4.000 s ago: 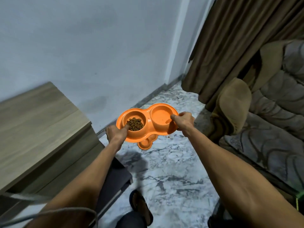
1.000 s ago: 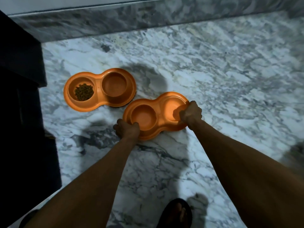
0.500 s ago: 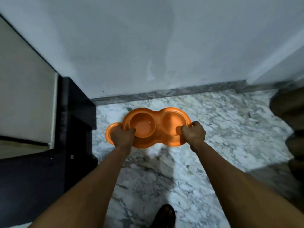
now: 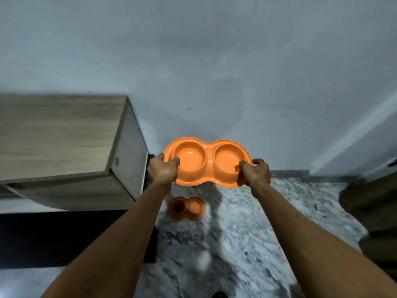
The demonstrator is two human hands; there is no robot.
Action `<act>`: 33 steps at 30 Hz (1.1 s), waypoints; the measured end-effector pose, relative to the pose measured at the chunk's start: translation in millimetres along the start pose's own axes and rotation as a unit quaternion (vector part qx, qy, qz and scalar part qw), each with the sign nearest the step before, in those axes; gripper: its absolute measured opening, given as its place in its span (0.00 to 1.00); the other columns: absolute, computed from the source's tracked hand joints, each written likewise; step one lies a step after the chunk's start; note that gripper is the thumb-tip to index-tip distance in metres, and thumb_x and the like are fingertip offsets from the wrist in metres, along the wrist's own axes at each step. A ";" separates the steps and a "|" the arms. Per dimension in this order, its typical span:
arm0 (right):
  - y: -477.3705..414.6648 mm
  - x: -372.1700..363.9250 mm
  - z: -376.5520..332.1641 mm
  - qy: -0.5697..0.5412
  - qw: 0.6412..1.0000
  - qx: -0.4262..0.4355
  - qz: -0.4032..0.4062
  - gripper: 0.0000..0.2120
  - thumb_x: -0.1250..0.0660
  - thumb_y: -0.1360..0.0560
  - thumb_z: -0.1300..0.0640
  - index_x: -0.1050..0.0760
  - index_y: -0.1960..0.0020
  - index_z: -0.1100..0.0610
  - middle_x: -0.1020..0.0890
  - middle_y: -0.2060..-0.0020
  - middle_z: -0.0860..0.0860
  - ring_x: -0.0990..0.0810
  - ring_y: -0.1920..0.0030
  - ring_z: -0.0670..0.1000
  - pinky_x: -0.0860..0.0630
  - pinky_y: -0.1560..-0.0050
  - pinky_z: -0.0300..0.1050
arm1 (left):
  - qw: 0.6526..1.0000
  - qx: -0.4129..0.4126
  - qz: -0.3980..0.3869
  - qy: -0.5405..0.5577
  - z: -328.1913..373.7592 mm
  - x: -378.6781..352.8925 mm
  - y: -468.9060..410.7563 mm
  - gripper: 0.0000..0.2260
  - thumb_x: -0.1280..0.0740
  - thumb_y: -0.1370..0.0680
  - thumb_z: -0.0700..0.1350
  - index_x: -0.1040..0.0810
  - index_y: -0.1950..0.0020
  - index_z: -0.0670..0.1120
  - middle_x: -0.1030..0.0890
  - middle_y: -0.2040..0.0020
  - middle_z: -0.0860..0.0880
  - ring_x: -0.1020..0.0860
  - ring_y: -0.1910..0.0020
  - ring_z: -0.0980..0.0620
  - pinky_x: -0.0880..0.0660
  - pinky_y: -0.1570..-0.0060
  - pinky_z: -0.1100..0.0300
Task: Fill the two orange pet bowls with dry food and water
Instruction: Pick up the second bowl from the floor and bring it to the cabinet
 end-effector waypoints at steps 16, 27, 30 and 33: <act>253.8 -156.0 -93.0 0.001 0.991 0.114 -0.075 0.27 0.28 0.35 0.47 0.25 0.38 0.54 0.21 0.50 0.56 0.20 0.48 0.62 0.19 0.48 0.61 | 0.993 -0.018 0.086 0.085 2.8 340.7 -13.0 0.24 0.26 0.28 0.41 0.23 0.33 0.40 0.20 0.39 0.42 0.22 0.41 0.42 0.26 0.42 0.53; 369.2 -324.2 -133.4 0.037 0.974 0.162 -0.153 0.27 0.27 0.32 0.48 0.27 0.35 0.55 0.21 0.44 0.57 0.22 0.45 0.61 0.21 0.45 0.62 | 0.981 0.008 0.170 0.093 -42.2 524.6 -86.0 0.23 0.26 0.29 0.41 0.22 0.34 0.42 0.18 0.41 0.40 0.20 0.44 0.42 0.24 0.46 0.55; 383.7 -371.6 -145.8 0.043 0.970 0.165 -0.174 0.27 0.27 0.31 0.48 0.27 0.35 0.55 0.21 0.43 0.58 0.22 0.44 0.61 0.21 0.44 0.62 | 0.980 0.016 0.181 0.086 -51.3 557.2 -116.3 0.24 0.26 0.29 0.41 0.23 0.33 0.41 0.19 0.39 0.40 0.21 0.42 0.42 0.24 0.41 0.52; 394.0 -421.4 -159.7 0.042 0.969 0.162 -0.183 0.28 0.27 0.31 0.47 0.27 0.35 0.56 0.20 0.43 0.58 0.21 0.45 0.61 0.20 0.45 0.61 | 0.978 0.018 0.193 0.083 -55.4 588.1 -154.1 0.25 0.26 0.29 0.42 0.24 0.32 0.42 0.20 0.38 0.40 0.22 0.41 0.41 0.25 0.40 0.53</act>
Point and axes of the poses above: each hand's wrist, its own y-axis away from the middle knuckle, its own x-axis out of the back of the hand, z = x × y, the point moved 2 cm from there along -y, towards the middle knuckle
